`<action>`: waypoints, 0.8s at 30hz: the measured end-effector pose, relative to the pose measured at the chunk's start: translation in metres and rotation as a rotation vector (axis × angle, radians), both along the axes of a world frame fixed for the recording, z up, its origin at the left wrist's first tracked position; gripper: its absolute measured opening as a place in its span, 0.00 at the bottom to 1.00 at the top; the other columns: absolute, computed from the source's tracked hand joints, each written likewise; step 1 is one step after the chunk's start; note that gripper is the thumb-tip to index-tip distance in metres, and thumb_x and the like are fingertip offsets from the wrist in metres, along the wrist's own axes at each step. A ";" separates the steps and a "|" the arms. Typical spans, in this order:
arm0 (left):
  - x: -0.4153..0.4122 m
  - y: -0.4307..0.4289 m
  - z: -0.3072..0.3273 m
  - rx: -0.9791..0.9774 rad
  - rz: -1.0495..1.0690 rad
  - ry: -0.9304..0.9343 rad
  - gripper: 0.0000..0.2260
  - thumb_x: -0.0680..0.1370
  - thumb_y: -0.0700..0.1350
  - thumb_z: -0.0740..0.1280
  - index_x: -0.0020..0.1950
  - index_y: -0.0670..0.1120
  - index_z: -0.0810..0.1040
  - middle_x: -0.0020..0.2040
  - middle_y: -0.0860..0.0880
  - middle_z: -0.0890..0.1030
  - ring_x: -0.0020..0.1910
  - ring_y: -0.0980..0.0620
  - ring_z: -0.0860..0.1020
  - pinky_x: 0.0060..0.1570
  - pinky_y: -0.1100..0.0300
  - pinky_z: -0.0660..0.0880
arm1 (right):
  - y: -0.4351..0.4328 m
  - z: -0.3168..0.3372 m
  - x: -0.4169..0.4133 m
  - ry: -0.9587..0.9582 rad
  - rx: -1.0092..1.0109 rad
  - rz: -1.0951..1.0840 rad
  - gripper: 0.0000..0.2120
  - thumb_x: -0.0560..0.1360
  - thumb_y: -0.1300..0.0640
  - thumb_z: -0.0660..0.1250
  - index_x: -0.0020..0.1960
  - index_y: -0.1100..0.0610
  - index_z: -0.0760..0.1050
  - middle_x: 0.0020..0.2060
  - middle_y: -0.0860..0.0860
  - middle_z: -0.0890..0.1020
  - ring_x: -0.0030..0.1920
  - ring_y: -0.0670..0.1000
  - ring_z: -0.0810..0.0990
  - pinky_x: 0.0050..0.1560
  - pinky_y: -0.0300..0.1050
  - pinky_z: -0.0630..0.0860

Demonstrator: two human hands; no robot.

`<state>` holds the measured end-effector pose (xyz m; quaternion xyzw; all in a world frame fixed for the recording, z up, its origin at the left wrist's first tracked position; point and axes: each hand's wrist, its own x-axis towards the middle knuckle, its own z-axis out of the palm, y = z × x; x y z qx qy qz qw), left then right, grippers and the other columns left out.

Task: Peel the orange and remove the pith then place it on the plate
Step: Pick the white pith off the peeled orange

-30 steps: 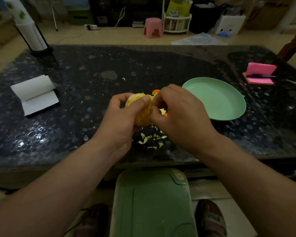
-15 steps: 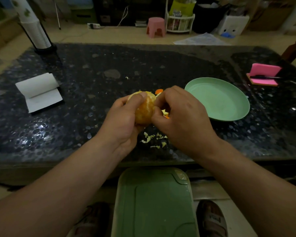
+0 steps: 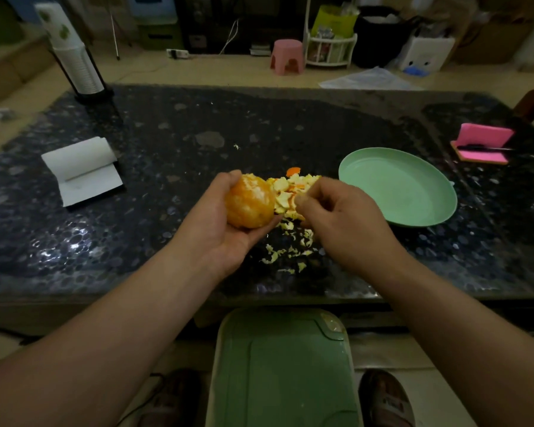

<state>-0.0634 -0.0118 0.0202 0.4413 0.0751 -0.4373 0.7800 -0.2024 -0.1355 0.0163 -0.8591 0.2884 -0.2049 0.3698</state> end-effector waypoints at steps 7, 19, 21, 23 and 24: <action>0.000 0.001 0.000 -0.053 -0.087 0.044 0.24 0.82 0.54 0.71 0.73 0.43 0.75 0.65 0.36 0.83 0.57 0.35 0.86 0.50 0.39 0.85 | 0.003 0.001 0.008 -0.010 0.034 0.108 0.09 0.78 0.52 0.75 0.57 0.45 0.79 0.52 0.41 0.83 0.55 0.40 0.81 0.51 0.42 0.79; -0.003 0.002 0.002 -0.099 -0.114 0.133 0.21 0.88 0.53 0.61 0.73 0.38 0.74 0.66 0.32 0.81 0.60 0.32 0.84 0.58 0.35 0.83 | -0.010 0.002 0.005 -0.097 0.041 -0.014 0.02 0.80 0.56 0.72 0.51 0.50 0.82 0.46 0.42 0.84 0.39 0.40 0.80 0.40 0.40 0.75; -0.003 0.001 0.002 -0.091 -0.110 0.135 0.22 0.88 0.54 0.60 0.74 0.38 0.74 0.65 0.32 0.82 0.59 0.32 0.85 0.56 0.36 0.84 | -0.009 0.001 0.007 -0.091 0.102 0.034 0.15 0.78 0.59 0.73 0.63 0.47 0.79 0.57 0.41 0.82 0.51 0.37 0.81 0.50 0.39 0.80; -0.004 0.001 0.003 -0.076 -0.138 0.132 0.25 0.88 0.57 0.59 0.74 0.38 0.74 0.65 0.32 0.82 0.60 0.33 0.85 0.56 0.37 0.83 | -0.008 0.001 0.010 -0.069 0.197 0.109 0.28 0.77 0.57 0.76 0.73 0.45 0.72 0.66 0.41 0.78 0.64 0.39 0.77 0.64 0.42 0.78; -0.005 0.001 0.003 -0.055 -0.167 0.119 0.26 0.87 0.59 0.58 0.74 0.39 0.74 0.65 0.33 0.82 0.61 0.33 0.84 0.57 0.38 0.83 | -0.006 0.002 0.011 -0.057 0.240 0.166 0.33 0.76 0.54 0.78 0.76 0.43 0.69 0.69 0.40 0.76 0.67 0.40 0.76 0.65 0.43 0.78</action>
